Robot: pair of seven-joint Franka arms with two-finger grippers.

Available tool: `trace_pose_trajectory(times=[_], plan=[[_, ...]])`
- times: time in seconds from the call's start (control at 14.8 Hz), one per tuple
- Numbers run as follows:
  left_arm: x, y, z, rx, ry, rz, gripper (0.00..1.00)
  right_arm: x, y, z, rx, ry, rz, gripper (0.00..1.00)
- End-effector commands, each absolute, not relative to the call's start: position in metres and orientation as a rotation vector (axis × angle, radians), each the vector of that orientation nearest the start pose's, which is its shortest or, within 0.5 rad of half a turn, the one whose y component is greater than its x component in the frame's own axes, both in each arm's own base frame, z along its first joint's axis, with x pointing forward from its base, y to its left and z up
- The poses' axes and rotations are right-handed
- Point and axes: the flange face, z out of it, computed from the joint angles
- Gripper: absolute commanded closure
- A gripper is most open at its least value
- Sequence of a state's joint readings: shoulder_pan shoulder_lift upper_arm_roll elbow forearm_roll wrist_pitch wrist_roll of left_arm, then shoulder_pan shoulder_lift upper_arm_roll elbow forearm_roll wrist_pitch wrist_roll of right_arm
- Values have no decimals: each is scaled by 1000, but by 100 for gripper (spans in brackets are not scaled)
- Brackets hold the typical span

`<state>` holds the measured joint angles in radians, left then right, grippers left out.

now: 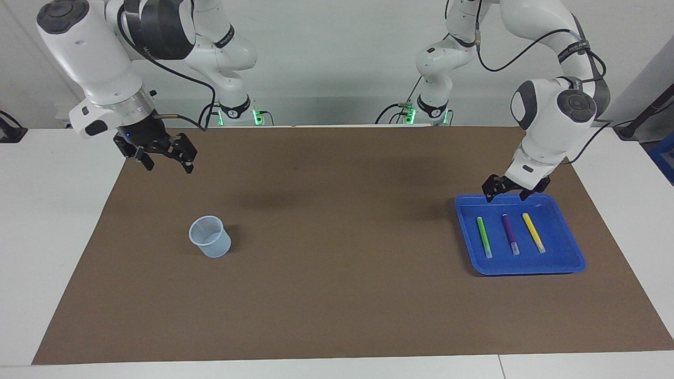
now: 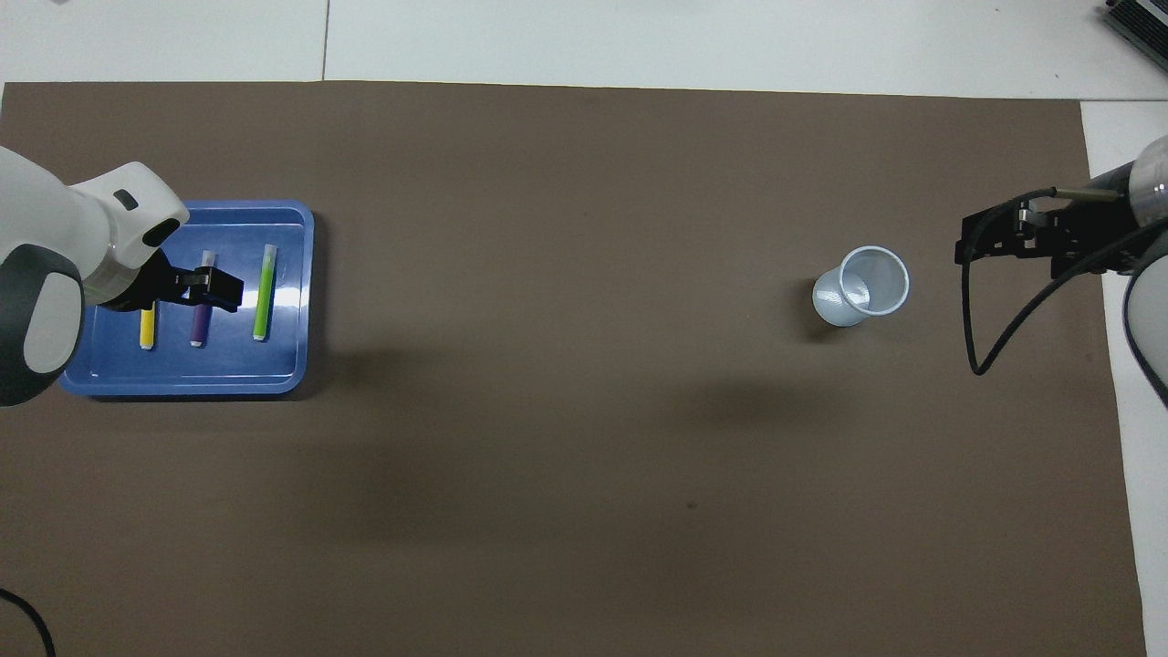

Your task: Right arm passes pens to left for tray arrangement

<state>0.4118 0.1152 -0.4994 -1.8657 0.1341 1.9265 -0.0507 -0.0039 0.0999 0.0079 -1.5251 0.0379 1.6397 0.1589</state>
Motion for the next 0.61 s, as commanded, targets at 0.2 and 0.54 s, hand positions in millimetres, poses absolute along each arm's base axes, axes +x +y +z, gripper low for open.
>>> trace_pose_trajectory(times=[0.2, 0.54], plan=[[558, -64, 504, -3092, -33, 35, 0, 582, 4, 598, -3116, 214, 9, 0], [549, -106, 545, -3140, -58, 52, 0, 582, 5, 598, -3116, 212, 9, 0]])
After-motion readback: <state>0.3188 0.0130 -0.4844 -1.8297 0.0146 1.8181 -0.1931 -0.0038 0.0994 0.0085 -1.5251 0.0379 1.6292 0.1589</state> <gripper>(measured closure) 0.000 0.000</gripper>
